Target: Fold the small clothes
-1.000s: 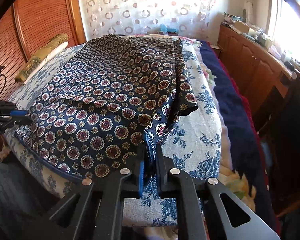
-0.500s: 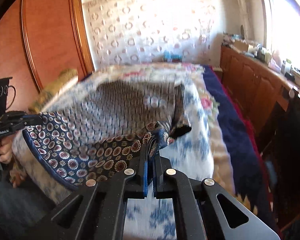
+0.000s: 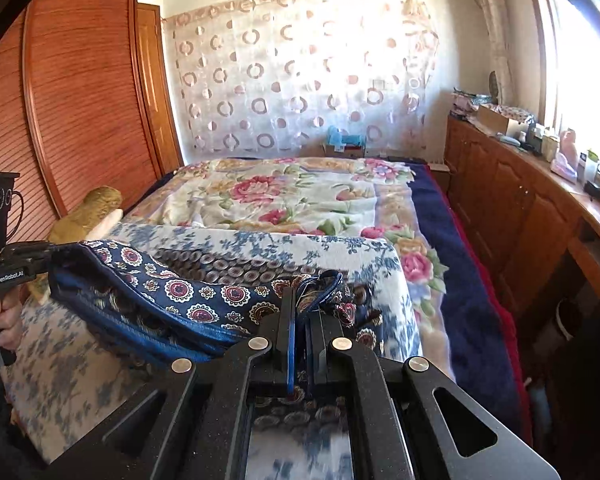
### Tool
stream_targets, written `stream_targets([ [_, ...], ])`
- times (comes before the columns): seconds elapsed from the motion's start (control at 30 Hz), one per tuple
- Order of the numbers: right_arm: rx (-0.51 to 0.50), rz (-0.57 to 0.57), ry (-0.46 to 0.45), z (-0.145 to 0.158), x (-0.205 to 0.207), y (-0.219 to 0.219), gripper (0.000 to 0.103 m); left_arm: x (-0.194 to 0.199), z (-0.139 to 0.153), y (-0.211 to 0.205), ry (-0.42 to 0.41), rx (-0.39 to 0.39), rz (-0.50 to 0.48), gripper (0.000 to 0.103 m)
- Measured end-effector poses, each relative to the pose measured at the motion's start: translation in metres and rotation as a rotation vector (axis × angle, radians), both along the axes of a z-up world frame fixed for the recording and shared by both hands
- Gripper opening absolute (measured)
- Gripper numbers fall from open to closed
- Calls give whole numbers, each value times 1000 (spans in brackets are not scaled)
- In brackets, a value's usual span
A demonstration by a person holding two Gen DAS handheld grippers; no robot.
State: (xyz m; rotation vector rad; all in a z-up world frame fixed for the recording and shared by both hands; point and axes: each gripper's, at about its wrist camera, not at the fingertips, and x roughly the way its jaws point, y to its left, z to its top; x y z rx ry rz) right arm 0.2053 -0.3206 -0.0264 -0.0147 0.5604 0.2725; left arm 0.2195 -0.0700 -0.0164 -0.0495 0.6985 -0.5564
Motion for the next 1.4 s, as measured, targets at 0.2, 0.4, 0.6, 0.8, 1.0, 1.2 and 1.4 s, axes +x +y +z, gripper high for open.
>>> stream_targets([
  [0.2,-7,-2,40,-5,42,2,3,31,-17,-6,28,38,20,3],
  [0.4,-22,-16,57,-4,57,8,8,40,-24,-7,26,35,22,7],
  [0.6,-55,-50,3,8,45,10,61,31,-13,1,-27,56,39,42],
  [0.8,-69,-45,-41,20,24,3,61,18,-12,12,-24,43,27,76],
  [1.0,-95,-30,-48,14,1,2,62,13,-22,9,-6,65,17,76],
  [1.2,-116,-5,17,-1,12,1,62,31,-32,-8,26,99,-20,76],
  [1.4,-110,26,84,-6,62,-1,62,59,-42,-28,56,146,-37,76],
])
